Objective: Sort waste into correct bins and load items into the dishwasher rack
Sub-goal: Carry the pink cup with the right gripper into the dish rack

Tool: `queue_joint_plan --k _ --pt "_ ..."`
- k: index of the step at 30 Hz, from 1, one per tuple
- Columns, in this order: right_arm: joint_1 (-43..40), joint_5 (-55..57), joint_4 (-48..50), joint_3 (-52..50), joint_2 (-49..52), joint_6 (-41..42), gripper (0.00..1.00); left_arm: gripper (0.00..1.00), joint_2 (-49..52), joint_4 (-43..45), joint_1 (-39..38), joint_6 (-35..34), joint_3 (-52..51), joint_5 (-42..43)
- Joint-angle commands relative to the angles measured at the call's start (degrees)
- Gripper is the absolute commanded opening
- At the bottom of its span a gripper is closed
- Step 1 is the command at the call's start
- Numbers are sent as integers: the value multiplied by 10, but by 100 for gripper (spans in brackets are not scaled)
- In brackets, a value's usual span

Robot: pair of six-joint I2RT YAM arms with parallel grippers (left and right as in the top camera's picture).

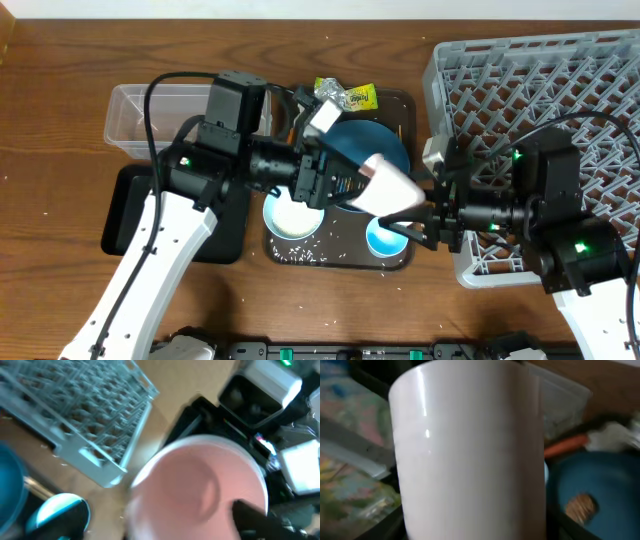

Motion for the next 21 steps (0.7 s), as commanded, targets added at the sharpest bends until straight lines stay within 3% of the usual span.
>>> queue_joint_plan --k 1,3,8,21 --pt "-38 239 -14 10 -4 112 46 98 -3 1 -3 1 7 17" --pt "-61 325 -28 10 -4 158 50 98 -3 1 -3 1 7 17" --pt "-155 469 -51 10 -3 259 48 98 -3 1 -3 1 7 17" --pt "-404 437 -86 10 16 399 45 98 -3 1 -3 2 7 17"
